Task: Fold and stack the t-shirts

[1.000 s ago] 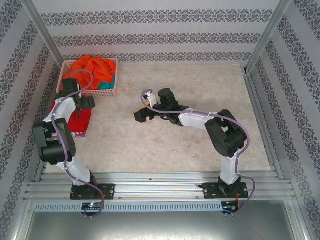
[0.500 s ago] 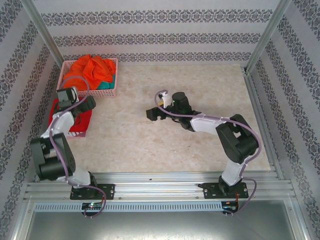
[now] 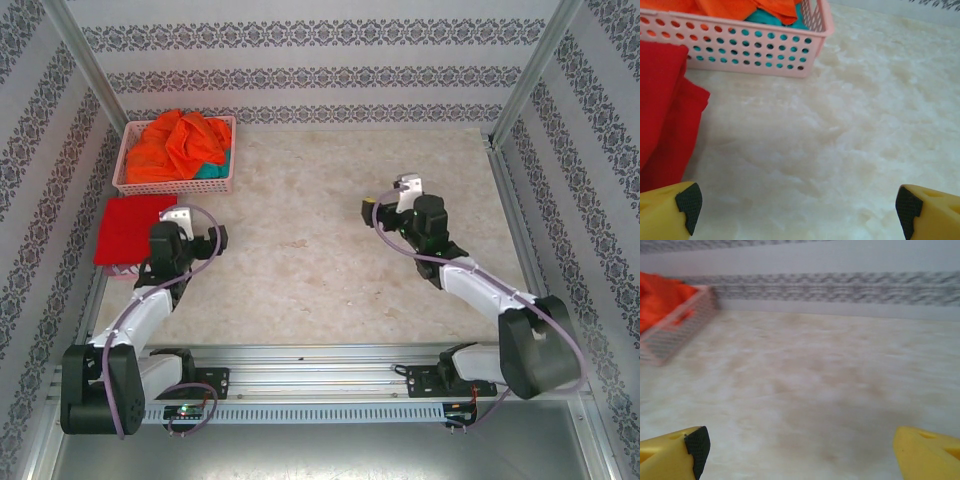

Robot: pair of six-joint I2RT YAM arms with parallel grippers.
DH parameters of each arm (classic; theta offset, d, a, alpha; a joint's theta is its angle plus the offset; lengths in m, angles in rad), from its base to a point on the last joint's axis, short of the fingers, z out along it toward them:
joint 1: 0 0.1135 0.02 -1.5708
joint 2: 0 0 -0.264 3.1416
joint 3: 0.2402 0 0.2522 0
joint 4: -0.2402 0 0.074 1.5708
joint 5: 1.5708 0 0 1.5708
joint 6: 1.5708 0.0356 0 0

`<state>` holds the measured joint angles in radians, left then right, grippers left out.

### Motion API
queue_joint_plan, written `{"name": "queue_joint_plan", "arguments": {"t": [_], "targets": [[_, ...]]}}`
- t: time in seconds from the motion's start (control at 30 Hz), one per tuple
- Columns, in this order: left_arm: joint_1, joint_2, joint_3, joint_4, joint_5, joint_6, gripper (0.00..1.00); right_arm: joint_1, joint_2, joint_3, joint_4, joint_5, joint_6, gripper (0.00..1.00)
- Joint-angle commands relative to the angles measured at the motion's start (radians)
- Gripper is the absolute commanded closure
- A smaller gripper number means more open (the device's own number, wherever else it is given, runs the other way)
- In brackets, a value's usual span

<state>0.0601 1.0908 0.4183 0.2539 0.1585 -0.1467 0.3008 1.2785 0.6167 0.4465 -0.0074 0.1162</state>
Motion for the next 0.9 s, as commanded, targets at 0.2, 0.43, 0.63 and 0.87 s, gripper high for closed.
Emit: {"name": "queue_joint_plan", "arguments": {"t": [0.2,0.43,0.63,0.87], "targets": [[0.001,0.158,-0.097,0.387,-0.089,0.109,0.00,-0.121,0.006,-0.129,0.105,0.345,-0.155,0.05],[0.009,0.376,-0.051,0.618,-0.065,0.089,0.00,-0.302,0.109,-0.209,0.289,0.165,-0.019,0.04],[0.005,0.473,-0.060,0.694,-0.072,0.091,0.00,-0.296,0.204,-0.231,0.417,0.128,-0.041,0.05],[-0.014,0.489,-0.059,0.729,-0.112,0.102,0.00,-0.279,0.233,-0.241,0.466,0.122,-0.071,0.05]]}}
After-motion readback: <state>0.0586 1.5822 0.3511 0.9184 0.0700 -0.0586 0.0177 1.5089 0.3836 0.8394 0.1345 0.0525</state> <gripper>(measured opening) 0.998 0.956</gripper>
